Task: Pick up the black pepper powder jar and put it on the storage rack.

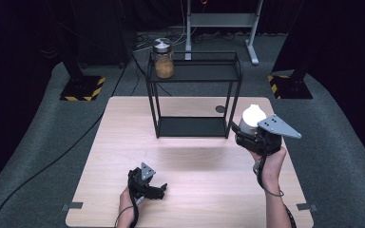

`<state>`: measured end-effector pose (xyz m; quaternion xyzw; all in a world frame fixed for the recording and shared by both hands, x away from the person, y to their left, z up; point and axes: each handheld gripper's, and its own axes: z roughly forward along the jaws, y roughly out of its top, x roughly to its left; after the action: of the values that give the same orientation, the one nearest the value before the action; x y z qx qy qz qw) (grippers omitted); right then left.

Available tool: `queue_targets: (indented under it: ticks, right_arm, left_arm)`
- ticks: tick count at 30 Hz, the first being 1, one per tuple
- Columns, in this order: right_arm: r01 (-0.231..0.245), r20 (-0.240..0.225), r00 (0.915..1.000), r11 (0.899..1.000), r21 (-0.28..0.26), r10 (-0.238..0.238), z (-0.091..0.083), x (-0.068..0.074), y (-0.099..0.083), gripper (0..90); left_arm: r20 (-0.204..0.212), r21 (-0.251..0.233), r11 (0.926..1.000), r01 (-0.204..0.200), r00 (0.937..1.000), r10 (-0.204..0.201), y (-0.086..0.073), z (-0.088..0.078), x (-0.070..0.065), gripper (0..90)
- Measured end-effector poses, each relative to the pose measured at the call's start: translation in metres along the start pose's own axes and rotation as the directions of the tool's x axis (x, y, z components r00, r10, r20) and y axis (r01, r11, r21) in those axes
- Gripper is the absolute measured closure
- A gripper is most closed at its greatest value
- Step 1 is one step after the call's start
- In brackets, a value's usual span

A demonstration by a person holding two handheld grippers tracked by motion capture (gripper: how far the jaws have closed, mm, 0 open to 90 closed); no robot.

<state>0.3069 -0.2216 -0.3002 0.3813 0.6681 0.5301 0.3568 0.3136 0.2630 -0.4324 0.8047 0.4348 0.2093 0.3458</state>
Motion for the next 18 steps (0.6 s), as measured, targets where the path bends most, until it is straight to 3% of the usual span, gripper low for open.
queue_targets:
  ticks: [18]
  right_arm:
    - [0.035,-0.066,0.9972,0.999,0.001,-0.035,0.017,0.003,0.029,30.2]
  left_arm:
    - [-0.004,-0.004,1.0000,-0.001,1.0000,0.001,-0.001,0.000,-0.001,0.2]
